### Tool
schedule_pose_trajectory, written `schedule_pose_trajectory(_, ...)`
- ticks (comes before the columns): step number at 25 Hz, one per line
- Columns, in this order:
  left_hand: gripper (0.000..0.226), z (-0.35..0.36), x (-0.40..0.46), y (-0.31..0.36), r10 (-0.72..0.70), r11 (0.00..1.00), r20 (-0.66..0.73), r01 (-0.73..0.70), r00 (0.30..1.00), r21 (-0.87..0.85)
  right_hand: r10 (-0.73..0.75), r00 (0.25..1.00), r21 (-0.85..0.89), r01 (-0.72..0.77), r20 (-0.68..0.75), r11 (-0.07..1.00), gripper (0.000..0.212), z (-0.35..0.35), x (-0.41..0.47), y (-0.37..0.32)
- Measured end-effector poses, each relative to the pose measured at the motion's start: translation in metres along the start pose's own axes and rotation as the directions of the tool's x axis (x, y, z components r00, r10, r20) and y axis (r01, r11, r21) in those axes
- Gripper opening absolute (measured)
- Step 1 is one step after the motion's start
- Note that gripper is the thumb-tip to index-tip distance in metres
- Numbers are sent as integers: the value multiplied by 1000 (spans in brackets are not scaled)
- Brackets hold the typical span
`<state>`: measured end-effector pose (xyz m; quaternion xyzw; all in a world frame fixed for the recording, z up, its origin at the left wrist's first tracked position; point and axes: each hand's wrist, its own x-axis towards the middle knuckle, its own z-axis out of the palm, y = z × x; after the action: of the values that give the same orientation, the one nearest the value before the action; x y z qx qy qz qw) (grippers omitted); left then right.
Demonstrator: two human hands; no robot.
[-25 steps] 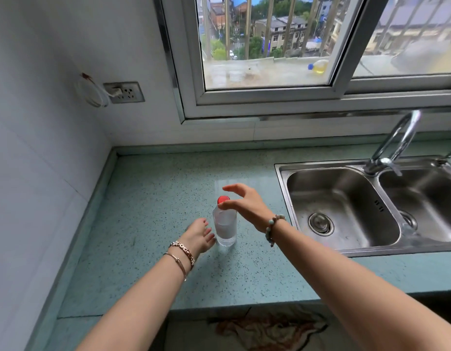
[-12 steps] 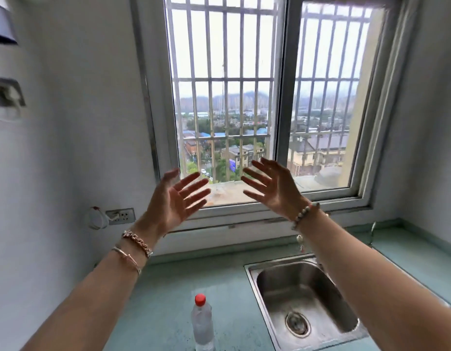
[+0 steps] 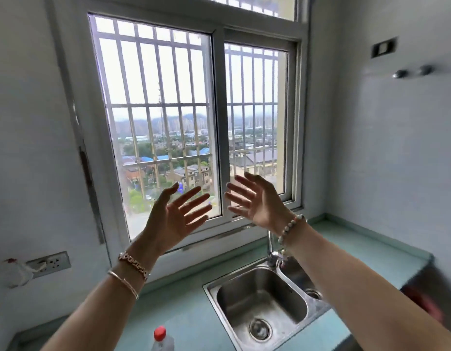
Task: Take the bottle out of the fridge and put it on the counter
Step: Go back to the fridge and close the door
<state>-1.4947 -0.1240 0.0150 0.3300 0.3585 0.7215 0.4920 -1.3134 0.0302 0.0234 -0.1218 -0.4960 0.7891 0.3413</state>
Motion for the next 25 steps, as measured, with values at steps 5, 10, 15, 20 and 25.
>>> schedule_pose_trajectory(5,56,96,46,-64,-145,989,252,133,957,63,-146,959,-64,134,-244,989,38,-97,-100,-66)
schedule_pose_trajectory(10,61,260,39,-156,-308,944,561,320,768,80,-320,768,-193,256,-554,947,40,-170,-277,-149)
schedule_pose_trajectory(15,64,455,-71,-287,-449,841,763,510,465,184,-454,432,-337,321,-779,885,27,-203,-534,-202)
schedule_pose_trajectory(20,63,611,-221,-377,-478,737,865,604,150,303,-506,102,-453,320,-857,832,24,-181,-756,-217)
schedule_pose_trajectory(25,58,730,-368,-436,-438,625,868,615,-234,481,-527,-244,-580,311,-814,753,45,-135,-926,-201)
